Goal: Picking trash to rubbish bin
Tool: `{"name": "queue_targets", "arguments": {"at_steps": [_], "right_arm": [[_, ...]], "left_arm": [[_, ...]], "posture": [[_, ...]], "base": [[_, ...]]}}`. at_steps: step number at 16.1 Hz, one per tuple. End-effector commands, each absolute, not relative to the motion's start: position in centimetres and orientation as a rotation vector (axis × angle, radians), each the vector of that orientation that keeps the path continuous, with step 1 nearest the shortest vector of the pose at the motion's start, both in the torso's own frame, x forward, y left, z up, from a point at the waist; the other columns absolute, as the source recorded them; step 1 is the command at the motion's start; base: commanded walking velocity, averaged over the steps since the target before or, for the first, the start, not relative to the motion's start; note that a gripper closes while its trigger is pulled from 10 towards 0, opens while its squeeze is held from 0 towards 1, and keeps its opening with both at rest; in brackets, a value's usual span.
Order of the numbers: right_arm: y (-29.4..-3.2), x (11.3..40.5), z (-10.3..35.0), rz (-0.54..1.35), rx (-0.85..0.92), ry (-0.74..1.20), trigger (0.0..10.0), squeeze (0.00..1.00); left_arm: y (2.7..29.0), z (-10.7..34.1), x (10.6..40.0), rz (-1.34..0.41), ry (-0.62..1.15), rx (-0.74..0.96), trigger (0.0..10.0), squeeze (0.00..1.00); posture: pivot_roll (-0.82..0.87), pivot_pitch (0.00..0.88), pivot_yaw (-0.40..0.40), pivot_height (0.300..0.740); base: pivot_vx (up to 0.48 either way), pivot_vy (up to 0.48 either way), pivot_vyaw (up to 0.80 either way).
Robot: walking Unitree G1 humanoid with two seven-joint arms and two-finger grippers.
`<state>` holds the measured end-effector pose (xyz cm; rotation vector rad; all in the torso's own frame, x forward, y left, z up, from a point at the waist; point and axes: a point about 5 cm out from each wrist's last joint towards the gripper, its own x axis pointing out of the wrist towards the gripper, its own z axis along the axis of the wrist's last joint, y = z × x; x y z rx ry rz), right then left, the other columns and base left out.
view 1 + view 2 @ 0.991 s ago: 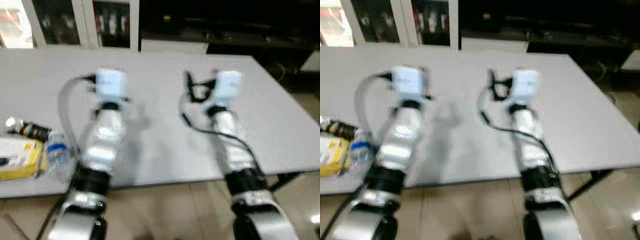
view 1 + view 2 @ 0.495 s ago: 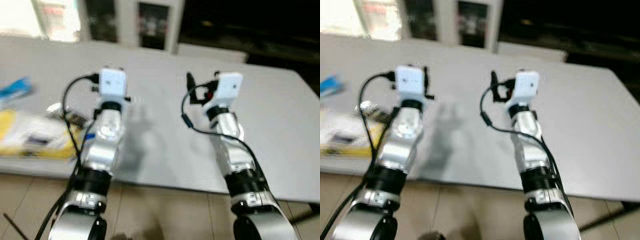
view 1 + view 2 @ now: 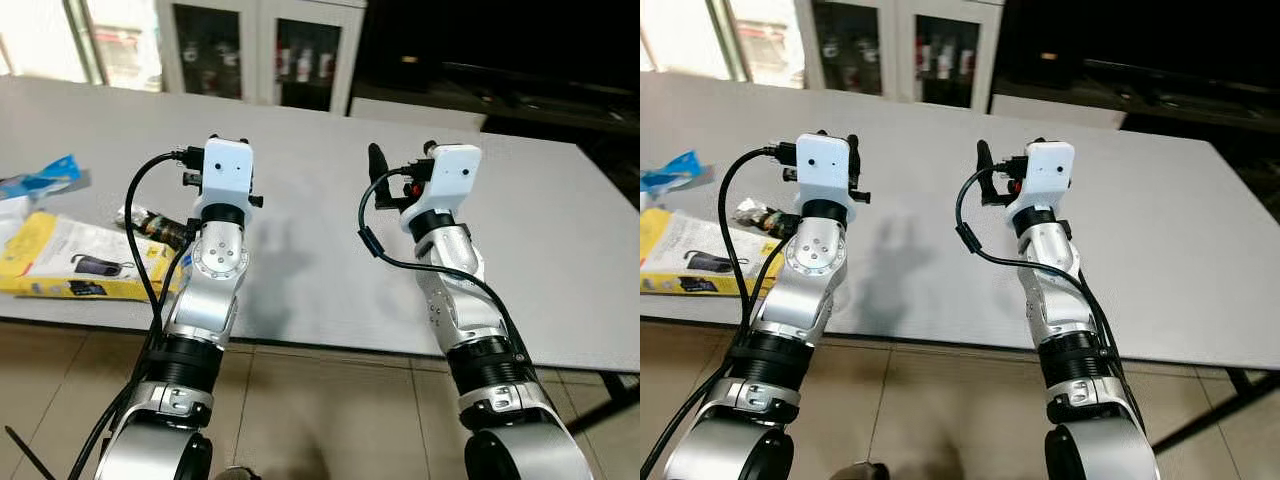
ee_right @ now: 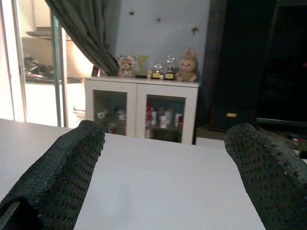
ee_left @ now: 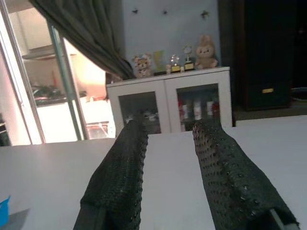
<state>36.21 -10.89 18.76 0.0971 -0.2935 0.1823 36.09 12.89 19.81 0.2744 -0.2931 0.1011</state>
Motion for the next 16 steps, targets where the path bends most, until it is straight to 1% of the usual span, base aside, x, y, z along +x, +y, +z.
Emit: {"name": "queue_targets", "arguments": {"at_steps": [1, 6, 16], "right_arm": [[-11.08, 36.23, 18.88, 0.181, 0.094, -0.293, 10.0, 0.00], [-10.96, 36.18, 18.78, 0.186, 0.098, -0.291, 10.0, 0.00], [-10.77, 36.13, 18.50, 0.188, 0.114, -0.279, 10.0, 0.00]], "left_arm": [[12.62, 19.86, 36.14, 0.087, -0.288, 0.282, 10.0, 0.00], [12.50, 19.69, 36.04, 0.081, -0.284, 0.286, 10.0, 0.00], [12.08, 19.36, 35.94, 0.048, -0.274, 0.288, 10.0, 0.00]], "posture": [[-0.03, 0.017, -0.097, 0.740], [-0.03, 0.010, -0.096, 0.740], [-0.03, 0.000, -0.091, 0.740]], "base": [[0.000, 0.000, 0.80], [0.000, 0.000, 0.78], [0.000, 0.000, 0.00]]}}
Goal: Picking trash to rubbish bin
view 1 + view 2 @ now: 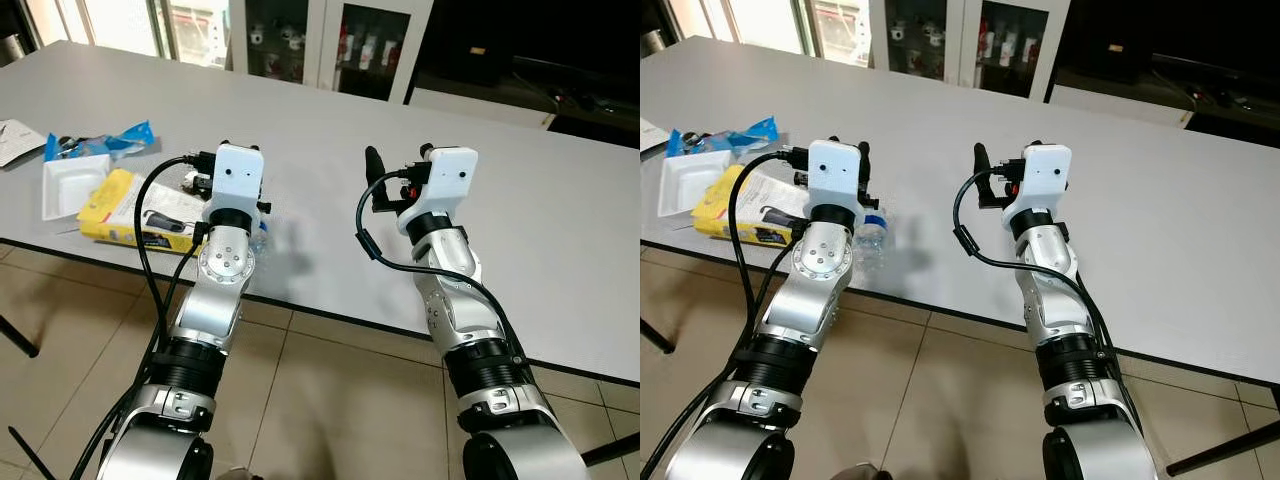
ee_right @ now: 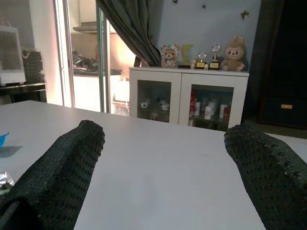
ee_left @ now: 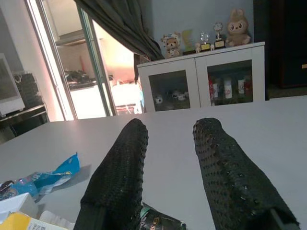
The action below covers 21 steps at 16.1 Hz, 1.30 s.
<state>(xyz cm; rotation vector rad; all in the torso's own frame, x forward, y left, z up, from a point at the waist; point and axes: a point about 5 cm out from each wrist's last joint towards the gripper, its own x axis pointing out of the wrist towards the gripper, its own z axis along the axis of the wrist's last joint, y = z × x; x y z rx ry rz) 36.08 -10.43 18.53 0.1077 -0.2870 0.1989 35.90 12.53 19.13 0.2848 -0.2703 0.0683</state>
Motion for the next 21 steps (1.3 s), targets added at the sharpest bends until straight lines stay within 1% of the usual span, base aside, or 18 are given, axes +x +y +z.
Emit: {"name": "queue_targets", "arguments": {"at_steps": [1, 2, 3, 4, 18, 21], "right_arm": [[-10.76, 36.11, 18.48, 0.189, 0.115, -0.279, 10.0, 0.00], [-10.75, 36.09, 18.46, 0.189, 0.115, -0.278, 10.0, 0.00], [-10.73, 36.10, 18.45, 0.190, 0.115, -0.277, 10.0, 0.00], [-10.71, 36.10, 18.45, 0.192, 0.115, -0.276, 10.0, 0.00], [-10.91, 36.31, 18.59, 0.188, 0.114, -0.270, 10.0, 0.00], [-10.84, 36.32, 18.57, 0.192, 0.113, -0.268, 10.0, 0.00]], "left_arm": [[11.99, 19.39, 35.91, 0.043, -0.275, 0.289, 10.0, 0.00], [11.92, 19.40, 35.90, 0.039, -0.276, 0.293, 10.0, 0.00], [11.82, 19.38, 35.91, 0.032, -0.275, 0.302, 10.0, 0.67], [11.73, 19.34, 35.93, 0.028, -0.274, 0.312, 10.0, 1.00], [11.89, 19.27, 36.20, 0.077, -0.237, 0.278, 10.0, 1.00], [11.76, 19.31, 36.36, 0.098, -0.207, 0.204, 10.0, 1.00]], "posture": [[-0.03, 0.000, -0.091, 0.740], [-0.03, 0.000, -0.091, 0.740], [-0.03, 0.000, -0.091, 0.740], [-0.03, 0.000, -0.092, 0.740], [-0.03, 0.028, -0.100, 0.740], [-0.03, 0.027, -0.100, 0.740]], "base": [[0.000, 0.000, 0.00], [0.000, 0.000, 0.00], [0.000, 0.000, 0.00], [0.000, 0.000, 0.00], [0.000, 0.000, 0.00], [0.000, 0.000, 0.00]]}}
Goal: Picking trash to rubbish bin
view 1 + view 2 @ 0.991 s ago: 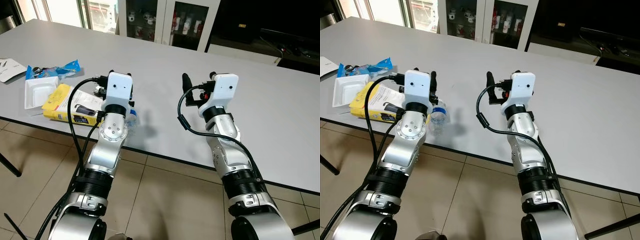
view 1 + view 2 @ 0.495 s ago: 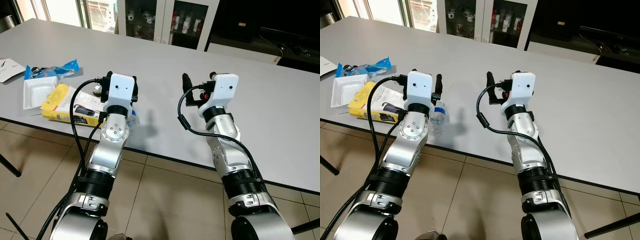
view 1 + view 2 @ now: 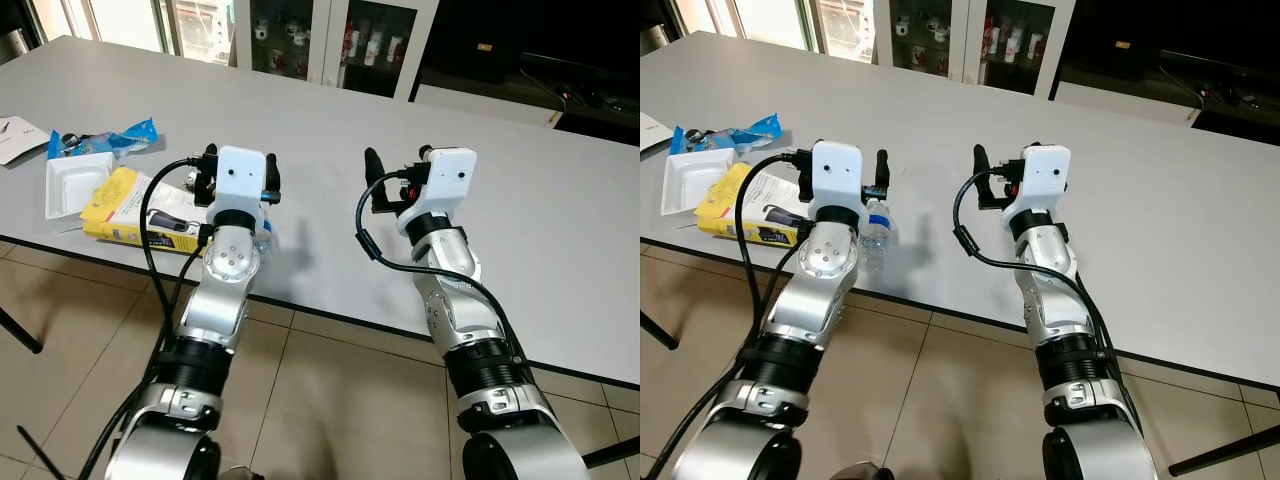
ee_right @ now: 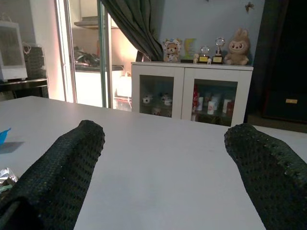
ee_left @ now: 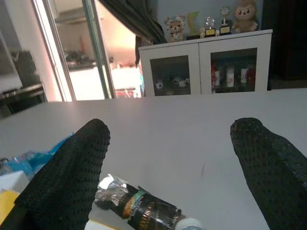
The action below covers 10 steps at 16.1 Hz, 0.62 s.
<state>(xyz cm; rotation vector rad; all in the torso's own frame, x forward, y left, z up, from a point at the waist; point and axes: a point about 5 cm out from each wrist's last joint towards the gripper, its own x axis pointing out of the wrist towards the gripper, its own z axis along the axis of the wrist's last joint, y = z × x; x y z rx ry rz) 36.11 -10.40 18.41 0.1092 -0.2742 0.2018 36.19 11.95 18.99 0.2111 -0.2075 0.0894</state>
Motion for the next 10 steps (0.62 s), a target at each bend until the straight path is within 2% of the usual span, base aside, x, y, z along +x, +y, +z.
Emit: {"name": "queue_targets", "arguments": {"at_steps": [1, 3, 7, 8, 10], "right_arm": [[-10.8, 36.3, 18.6, 0.193, 0.113, -0.268, 10.0, 0.00], [-10.8, 36.3, 18.6, 0.195, 0.112, -0.265, 10.0, 0.00], [-10.7, 36.3, 18.5, 0.198, 0.113, -0.263, 10.0, 0.00], [-10.6, 36.3, 18.5, 0.202, 0.113, -0.261, 10.0, 0.00], [-10.6, 36.3, 18.4, 0.203, 0.113, -0.259, 10.0, 0.00]], "left_arm": [[11.7, 19.4, 36.4, 0.102, -0.194, 0.172, 10.0, 1.00], [11.6, 19.2, 36.5, 0.097, -0.193, 0.126, 10.0, 1.00], [11.0, 18.1, 36.6, 0.093, -0.062, 0.191, 10.0, 1.00], [10.9, 17.3, 36.5, 0.098, -0.020, 0.176, 10.0, 0.00], [10.9, 17.1, 36.5, 0.099, -0.010, 0.159, 10.0, 0.00]], "posture": [[-0.03, 0.026, -0.101, 0.740], [-0.03, 0.028, -0.101, 0.740], [-0.03, 0.029, -0.099, 0.740], [-0.03, 0.030, -0.097, 0.740], [-0.03, 0.030, -0.098, 0.740]], "base": [[0.000, 0.000, 0.00], [0.000, 0.000, 0.00], [0.000, 0.000, 0.00], [0.000, 0.000, 0.00], [0.000, 0.000, 0.00]]}}
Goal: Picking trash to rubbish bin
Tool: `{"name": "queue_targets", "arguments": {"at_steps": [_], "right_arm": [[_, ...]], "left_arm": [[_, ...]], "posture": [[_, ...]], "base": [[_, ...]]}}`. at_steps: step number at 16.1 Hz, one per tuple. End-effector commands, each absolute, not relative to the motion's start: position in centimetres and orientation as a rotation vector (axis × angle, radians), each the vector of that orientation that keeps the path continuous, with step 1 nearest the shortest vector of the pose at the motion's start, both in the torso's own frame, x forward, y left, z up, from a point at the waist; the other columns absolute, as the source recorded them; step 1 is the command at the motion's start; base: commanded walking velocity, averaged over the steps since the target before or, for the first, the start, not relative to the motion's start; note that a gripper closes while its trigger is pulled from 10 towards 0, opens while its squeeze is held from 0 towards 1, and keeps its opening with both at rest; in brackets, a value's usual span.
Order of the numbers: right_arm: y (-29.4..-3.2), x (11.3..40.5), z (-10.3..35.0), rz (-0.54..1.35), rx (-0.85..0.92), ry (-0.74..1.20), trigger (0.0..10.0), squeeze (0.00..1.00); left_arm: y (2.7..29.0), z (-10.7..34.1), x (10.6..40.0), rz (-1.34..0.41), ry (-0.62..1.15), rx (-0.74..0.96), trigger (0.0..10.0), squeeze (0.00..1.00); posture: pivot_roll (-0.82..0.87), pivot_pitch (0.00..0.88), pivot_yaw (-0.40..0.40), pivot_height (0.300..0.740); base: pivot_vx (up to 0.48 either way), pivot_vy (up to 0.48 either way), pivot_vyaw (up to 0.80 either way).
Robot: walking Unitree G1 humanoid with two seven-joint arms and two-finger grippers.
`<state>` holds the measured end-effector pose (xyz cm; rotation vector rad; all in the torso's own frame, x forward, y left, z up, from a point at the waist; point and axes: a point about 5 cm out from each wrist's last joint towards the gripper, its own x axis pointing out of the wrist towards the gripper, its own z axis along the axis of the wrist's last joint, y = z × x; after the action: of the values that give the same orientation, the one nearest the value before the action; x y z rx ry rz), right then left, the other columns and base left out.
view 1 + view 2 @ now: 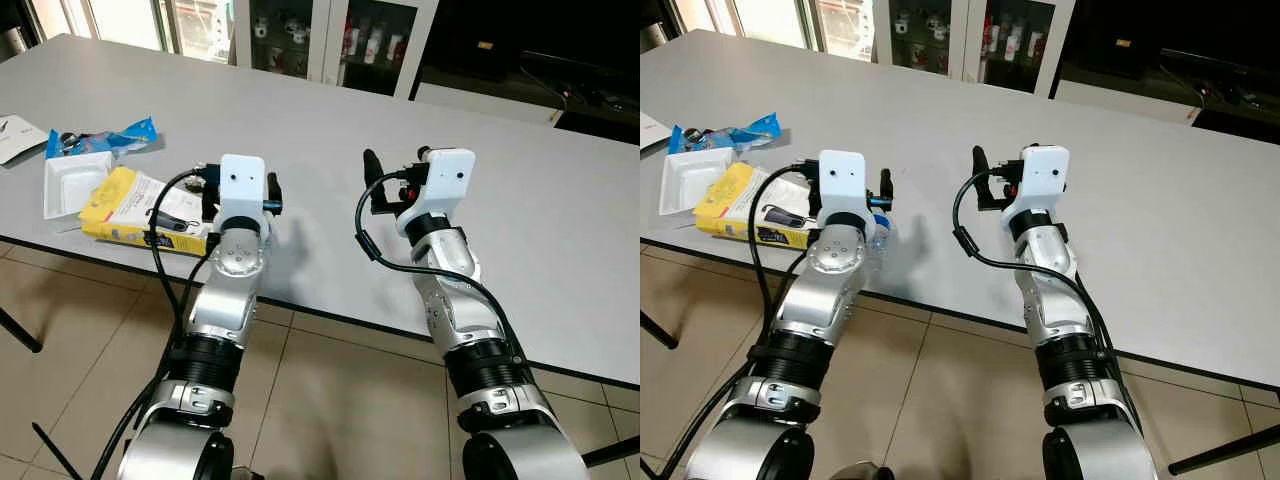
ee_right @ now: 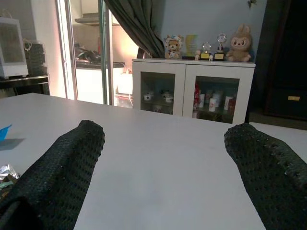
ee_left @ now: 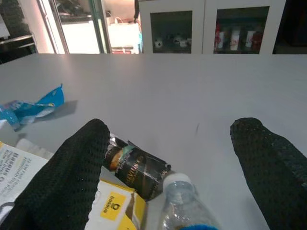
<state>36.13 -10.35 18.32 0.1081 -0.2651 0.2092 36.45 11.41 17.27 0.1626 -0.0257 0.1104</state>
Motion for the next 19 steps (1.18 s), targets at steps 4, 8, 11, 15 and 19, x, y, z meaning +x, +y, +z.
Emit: {"name": "queue_targets", "arguments": {"at_steps": [4, 8, 11, 15, 19], "right_arm": [[-10.5, 36.3, 18.4, 0.210, 0.114, -0.254, 10.0, 0.00], [-10.5, 36.3, 18.3, 0.213, 0.112, -0.250, 10.0, 0.00], [-10.5, 36.3, 18.3, 0.217, 0.112, -0.249, 10.0, 0.00], [-10.3, 36.3, 18.3, 0.225, 0.112, -0.247, 10.0, 0.00], [-10.3, 36.2, 18.3, 0.227, 0.111, -0.247, 10.0, 0.00]], "left_arm": [[10.8, 16.7, 36.3, 0.090, 0.053, 0.093, 10.0, 0.00], [10.8, 16.1, 36.3, 0.104, 0.098, 0.101, 10.0, 0.00], [10.9, 15.8, 36.2, 0.123, 0.125, 0.096, 10.0, 0.00], [10.7, 15.3, 36.0, 0.138, 0.163, 0.085, 10.0, 0.00], [10.1, 14.7, 35.7, 0.135, 0.196, 0.099, 10.0, 0.00]], "posture": [[-0.03, 0.034, -0.099, 0.740], [-0.03, 0.033, -0.097, 0.740], [-0.03, 0.034, -0.100, 0.740], [-0.03, 0.036, -0.100, 0.740], [-0.03, 0.036, -0.100, 0.740]], "base": [[0.000, 0.000, 0.00], [0.000, 0.000, 0.00], [0.000, 0.000, 0.00], [0.000, 0.000, 0.00], [0.000, 0.000, 0.00]]}}
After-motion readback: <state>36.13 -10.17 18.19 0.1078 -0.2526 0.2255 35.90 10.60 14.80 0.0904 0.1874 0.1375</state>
